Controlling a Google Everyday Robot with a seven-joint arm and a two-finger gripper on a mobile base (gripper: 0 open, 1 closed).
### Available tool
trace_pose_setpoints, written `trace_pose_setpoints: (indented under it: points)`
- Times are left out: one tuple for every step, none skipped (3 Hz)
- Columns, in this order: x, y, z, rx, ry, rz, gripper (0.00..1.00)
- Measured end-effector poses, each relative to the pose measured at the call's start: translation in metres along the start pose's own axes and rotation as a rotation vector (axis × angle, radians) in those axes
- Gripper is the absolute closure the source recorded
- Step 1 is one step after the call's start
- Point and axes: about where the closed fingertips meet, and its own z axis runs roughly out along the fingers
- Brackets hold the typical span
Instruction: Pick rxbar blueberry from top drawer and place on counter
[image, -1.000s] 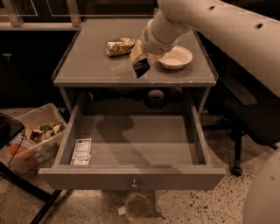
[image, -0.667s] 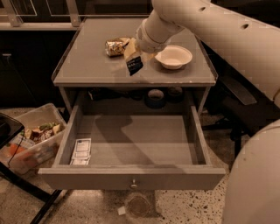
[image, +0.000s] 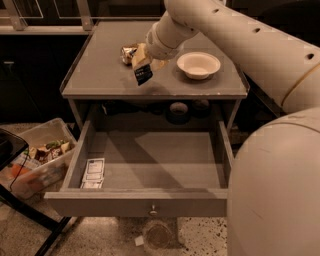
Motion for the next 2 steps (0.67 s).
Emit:
trace_pose_setpoints:
  points:
    - [0.0013,0.0093,0.0116,-0.027,0.036,-0.008,0.81]
    - [0.0013,0.018,0.0212,-0.055,0.056,-0.01,0.58]
